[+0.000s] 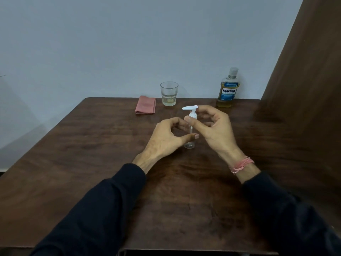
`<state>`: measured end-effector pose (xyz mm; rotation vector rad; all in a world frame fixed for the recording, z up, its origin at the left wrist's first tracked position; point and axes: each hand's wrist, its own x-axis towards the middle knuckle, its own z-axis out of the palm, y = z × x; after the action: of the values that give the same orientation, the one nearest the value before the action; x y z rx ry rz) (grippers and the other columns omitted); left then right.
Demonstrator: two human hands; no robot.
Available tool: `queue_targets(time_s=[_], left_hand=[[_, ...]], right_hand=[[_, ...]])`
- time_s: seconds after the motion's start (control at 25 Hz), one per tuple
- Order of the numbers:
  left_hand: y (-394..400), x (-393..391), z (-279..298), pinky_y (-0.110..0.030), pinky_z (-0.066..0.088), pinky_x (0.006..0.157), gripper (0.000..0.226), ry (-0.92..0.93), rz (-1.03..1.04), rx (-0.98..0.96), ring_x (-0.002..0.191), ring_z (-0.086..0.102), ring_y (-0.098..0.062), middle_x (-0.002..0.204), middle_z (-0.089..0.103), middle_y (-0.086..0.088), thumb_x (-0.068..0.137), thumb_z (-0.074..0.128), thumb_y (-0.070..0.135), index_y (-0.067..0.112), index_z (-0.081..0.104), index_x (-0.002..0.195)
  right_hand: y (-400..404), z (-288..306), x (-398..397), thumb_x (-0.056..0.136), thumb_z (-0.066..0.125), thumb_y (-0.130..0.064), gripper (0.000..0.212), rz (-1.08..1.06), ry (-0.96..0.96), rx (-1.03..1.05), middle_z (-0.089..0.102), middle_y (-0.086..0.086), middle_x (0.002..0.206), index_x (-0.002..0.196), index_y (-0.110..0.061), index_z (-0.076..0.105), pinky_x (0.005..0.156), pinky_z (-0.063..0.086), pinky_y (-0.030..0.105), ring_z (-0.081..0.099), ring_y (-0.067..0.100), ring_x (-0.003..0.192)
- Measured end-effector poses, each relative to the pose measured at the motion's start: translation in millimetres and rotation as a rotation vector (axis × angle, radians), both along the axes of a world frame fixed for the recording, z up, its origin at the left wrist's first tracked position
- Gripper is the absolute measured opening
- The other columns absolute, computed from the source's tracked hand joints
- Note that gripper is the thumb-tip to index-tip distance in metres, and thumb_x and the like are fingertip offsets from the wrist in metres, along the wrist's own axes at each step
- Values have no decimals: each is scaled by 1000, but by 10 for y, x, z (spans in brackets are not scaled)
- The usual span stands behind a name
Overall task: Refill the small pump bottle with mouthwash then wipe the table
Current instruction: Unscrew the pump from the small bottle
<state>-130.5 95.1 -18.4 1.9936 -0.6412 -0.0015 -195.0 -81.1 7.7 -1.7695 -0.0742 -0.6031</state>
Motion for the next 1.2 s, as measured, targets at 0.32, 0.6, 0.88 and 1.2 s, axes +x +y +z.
queue_targets(time_s=[0.32,0.6,0.88,1.2], left_hand=[[5,93,-40,-25,59,98,38,-41,2,24,105,76,9,103,84,21,82,98,58,34,84,107],[-2,59,-42,-23,56,93,37,-83,12,31,102,75,11,101,83,20,83,98,58,34,84,107],[-10,67,-70,-16,48,77,37,-77,25,16,84,71,17,100,83,21,80,99,59,34,82,102],[-3,29,-80,-22,56,86,39,-84,58,10,97,74,13,101,82,27,78,100,62,36,82,100]], right_hand=[[-3,-108,127,98,83,-20,21,35,-75,25,83,-5,97,117,-28,82,67,61,20,76,3,83],[-112,-129,121,106,71,-26,29,228,-8,93,83,-1,123,134,-24,73,96,58,29,78,15,114],[-132,-190,150,81,96,-20,40,79,-43,201,80,3,116,116,-21,77,90,61,40,71,25,98],[-108,-187,103,97,70,-12,39,225,-23,261,78,9,132,135,-20,73,95,51,41,71,32,122]])
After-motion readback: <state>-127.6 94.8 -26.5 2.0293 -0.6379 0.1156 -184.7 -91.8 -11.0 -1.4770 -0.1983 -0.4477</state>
